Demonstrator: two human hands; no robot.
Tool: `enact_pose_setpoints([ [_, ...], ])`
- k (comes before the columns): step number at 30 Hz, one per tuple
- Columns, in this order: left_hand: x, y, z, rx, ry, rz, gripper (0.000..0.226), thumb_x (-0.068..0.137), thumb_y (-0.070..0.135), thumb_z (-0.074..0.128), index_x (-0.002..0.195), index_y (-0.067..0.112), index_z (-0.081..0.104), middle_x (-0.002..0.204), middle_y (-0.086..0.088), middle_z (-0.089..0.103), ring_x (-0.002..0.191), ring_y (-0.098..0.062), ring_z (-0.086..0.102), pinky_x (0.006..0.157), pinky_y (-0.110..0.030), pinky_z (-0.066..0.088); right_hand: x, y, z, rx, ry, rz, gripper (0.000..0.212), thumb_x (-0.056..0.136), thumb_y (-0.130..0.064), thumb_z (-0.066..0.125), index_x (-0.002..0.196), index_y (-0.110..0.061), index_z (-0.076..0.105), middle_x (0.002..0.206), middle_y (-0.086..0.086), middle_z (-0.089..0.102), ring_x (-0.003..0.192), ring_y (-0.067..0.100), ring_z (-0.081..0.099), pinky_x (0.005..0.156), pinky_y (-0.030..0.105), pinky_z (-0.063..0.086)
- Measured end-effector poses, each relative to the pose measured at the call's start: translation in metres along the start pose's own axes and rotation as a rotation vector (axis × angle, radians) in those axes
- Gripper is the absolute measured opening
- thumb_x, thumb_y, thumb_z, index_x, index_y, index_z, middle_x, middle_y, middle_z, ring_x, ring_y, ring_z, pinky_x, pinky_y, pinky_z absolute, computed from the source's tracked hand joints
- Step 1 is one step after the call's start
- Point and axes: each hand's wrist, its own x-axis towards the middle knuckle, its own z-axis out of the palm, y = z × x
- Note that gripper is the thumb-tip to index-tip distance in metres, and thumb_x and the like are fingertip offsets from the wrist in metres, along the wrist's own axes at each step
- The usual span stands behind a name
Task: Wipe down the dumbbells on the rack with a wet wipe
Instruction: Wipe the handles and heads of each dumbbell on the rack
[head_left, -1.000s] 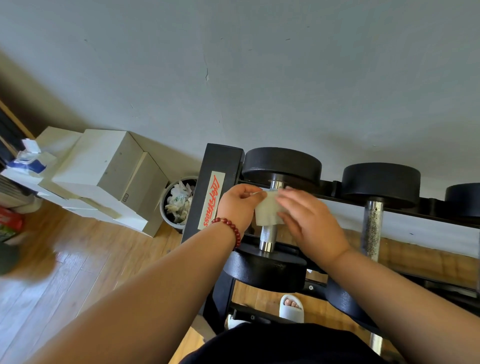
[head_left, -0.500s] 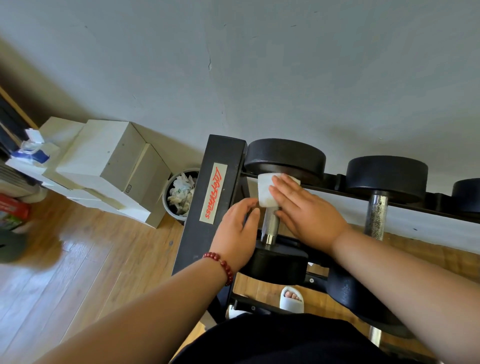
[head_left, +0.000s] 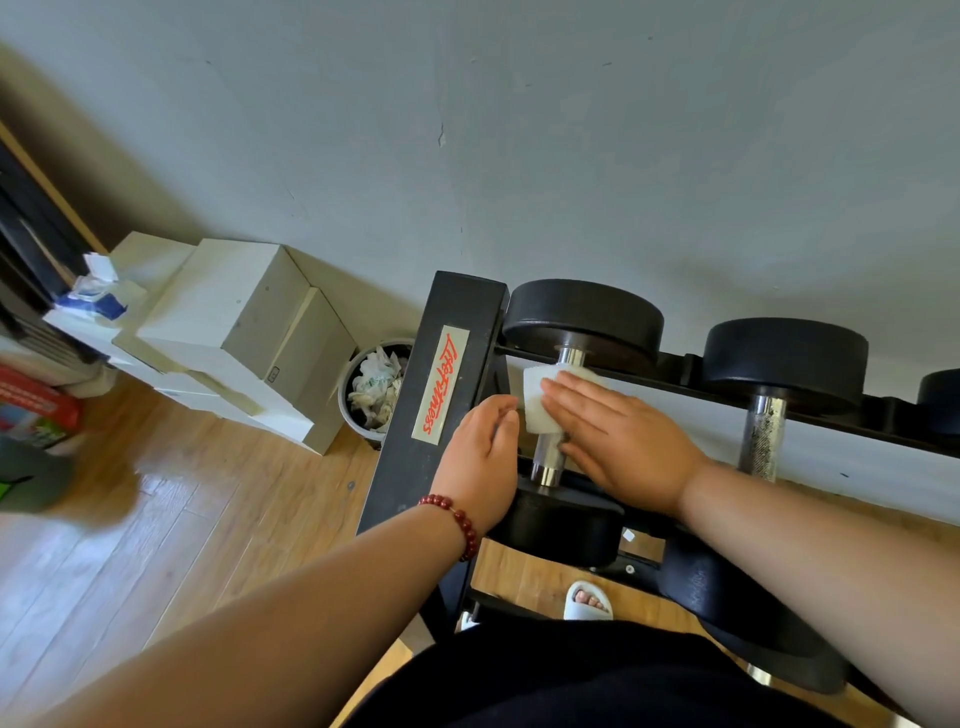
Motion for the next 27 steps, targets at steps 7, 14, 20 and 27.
enact_pose_setpoints([
  [7, -0.002, -0.005, 0.000, 0.034, 0.000, 0.057, 0.030, 0.104, 0.027, 0.035, 0.128, 0.025, 0.053, 0.120, 0.015, 0.050, 0.110, 0.003, 0.044, 0.084, -0.001, 0.027, 0.016, 0.009, 0.000, -0.067, 0.006, 0.053, 0.051, 0.099, -0.035, 0.038, 0.137, -0.005, 0.053, 0.144, 0.012, 0.050, 0.137, 0.026, 0.042, 0.113, 0.037, 0.028],
  [14, -0.002, -0.008, -0.001, -0.006, 0.007, 0.014, 0.028, 0.104, 0.026, 0.034, 0.125, 0.027, 0.053, 0.114, 0.017, 0.051, 0.099, 0.018, 0.043, 0.079, -0.002, 0.031, 0.000, 0.013, 0.003, 0.017, -0.047, 0.009, 0.057, 0.098, -0.040, 0.036, 0.143, -0.006, 0.044, 0.151, 0.012, 0.039, 0.142, 0.021, 0.028, 0.112, 0.044, 0.025],
  [20, -0.001, -0.010, -0.001, -0.006, 0.008, 0.010, 0.030, 0.104, 0.025, 0.034, 0.126, 0.027, 0.054, 0.117, 0.017, 0.052, 0.099, 0.020, 0.042, 0.078, 0.002, 0.029, 0.012, -0.017, 0.007, 0.435, 0.028, 0.287, 0.068, 0.100, -0.055, 0.023, 0.136, -0.006, 0.053, 0.148, -0.002, 0.035, 0.143, 0.006, 0.016, 0.118, 0.019, 0.009],
  [27, 0.000, -0.013, 0.000, 0.001, 0.002, 0.021, 0.029, 0.104, 0.026, 0.033, 0.123, 0.029, 0.054, 0.118, 0.016, 0.053, 0.100, 0.023, 0.041, 0.078, 0.007, 0.027, 0.027, -0.028, -0.001, 0.490, 0.361, 0.580, 0.019, 0.083, -0.025, 0.074, 0.081, -0.006, 0.071, 0.097, 0.009, 0.070, 0.098, 0.018, 0.061, 0.082, 0.016, 0.044],
])
